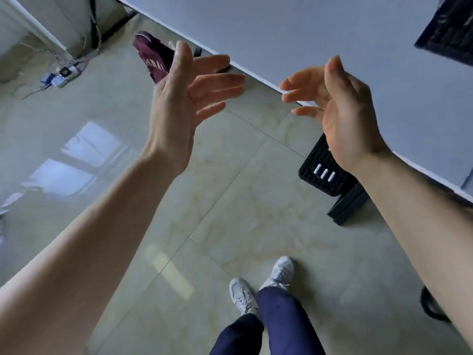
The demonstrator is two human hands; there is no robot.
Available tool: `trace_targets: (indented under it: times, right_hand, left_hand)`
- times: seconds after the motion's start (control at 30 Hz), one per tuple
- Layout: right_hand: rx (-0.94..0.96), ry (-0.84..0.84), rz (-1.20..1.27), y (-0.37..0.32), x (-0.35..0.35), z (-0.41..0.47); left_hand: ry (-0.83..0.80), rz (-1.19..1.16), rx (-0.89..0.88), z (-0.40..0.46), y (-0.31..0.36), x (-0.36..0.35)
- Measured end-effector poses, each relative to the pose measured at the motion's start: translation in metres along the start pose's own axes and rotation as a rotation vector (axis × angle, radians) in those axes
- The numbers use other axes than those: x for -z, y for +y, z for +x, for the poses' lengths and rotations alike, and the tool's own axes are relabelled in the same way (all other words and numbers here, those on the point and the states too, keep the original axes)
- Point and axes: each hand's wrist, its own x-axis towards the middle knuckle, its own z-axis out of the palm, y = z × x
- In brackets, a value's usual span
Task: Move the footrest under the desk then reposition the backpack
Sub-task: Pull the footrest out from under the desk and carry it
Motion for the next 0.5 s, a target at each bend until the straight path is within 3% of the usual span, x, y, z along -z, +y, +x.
trace_targets:
  times: [0.3, 0.5]
  right_hand:
    - [-0.054, 0.154, -0.014, 0.068, 0.06, -0.003]
    - [-0.074, 0.211, 0.006, 0.151, 0.087, -0.013]
  left_hand:
    - [-0.255, -0.042, 0.043, 0.053, -0.086, -0.067]
    - [-0.416, -0.059, 0.081, 0.071, -0.175, -0.101]
